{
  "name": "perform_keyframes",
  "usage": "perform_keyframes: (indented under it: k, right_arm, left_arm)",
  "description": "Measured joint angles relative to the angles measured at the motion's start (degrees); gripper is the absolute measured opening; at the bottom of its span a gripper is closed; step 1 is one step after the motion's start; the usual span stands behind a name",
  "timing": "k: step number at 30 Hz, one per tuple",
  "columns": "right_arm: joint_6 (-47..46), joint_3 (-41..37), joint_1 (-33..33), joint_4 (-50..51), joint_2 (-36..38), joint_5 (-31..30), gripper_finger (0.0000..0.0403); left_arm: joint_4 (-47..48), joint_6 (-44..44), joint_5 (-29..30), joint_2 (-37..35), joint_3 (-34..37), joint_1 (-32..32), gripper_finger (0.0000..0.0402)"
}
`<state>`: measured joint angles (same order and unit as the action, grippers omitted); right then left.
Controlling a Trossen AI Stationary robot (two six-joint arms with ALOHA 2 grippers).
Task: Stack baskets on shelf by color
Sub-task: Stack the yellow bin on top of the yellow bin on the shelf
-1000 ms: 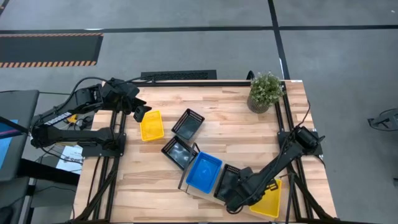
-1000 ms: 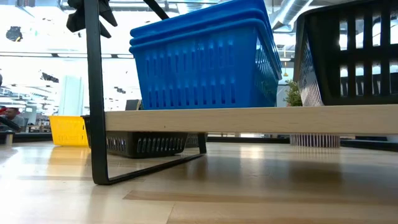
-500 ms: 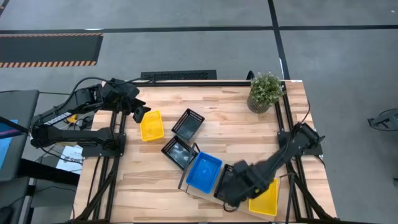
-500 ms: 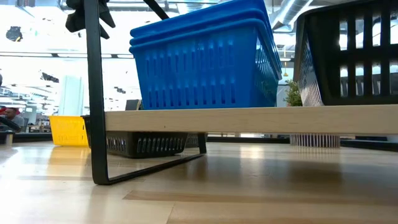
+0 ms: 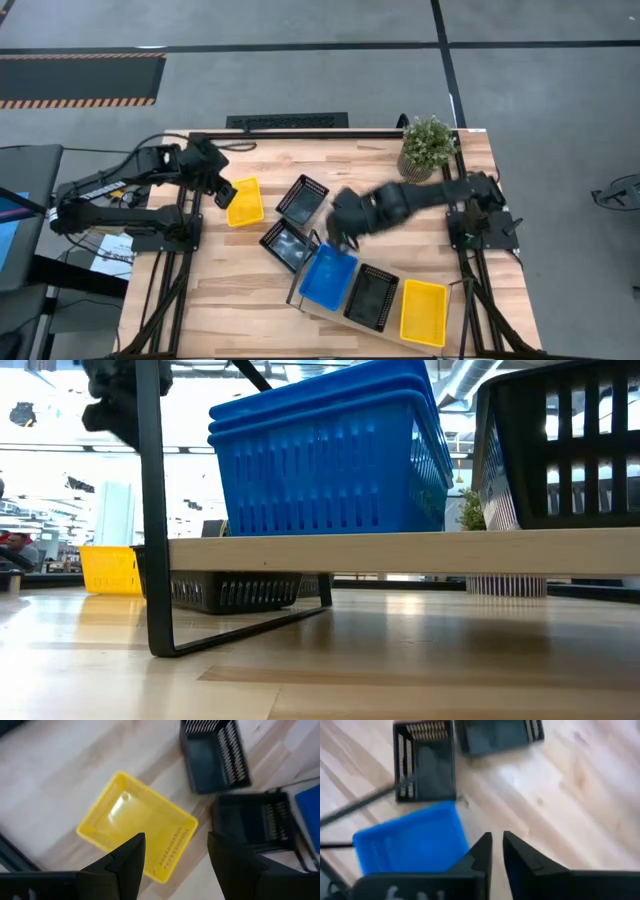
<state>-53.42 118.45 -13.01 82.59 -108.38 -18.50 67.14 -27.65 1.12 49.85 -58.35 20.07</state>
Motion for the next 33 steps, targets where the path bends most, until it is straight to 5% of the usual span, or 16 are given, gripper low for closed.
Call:
perform_keyframes:
  k: [9, 14, 24, 33]
  right_arm:
    - [21.9, 0.1, 11.8, -20.8, -1.9, 8.2, 0.0131]
    - [26.8, 0.1, 14.0, -20.7, -2.4, 8.4, 0.0136]
    - [30.2, -0.1, 16.1, -19.9, -2.7, 8.8, 0.0128]
    - [31.5, -0.1, 16.4, -19.6, -2.7, 8.7, 0.0128]
  left_arm:
    - [-1.8, -5.8, -0.9, 0.0, 9.6, -6.2, 0.0202]
    - [-3.2, -7.3, -1.0, 0.0, 12.9, -13.5, 0.0202]
    - [-7.3, -7.1, 7.7, 3.9, 13.4, -26.7, 0.0202]
    - [-11.0, -2.9, 13.1, 15.6, 16.1, -28.8, 0.0202]
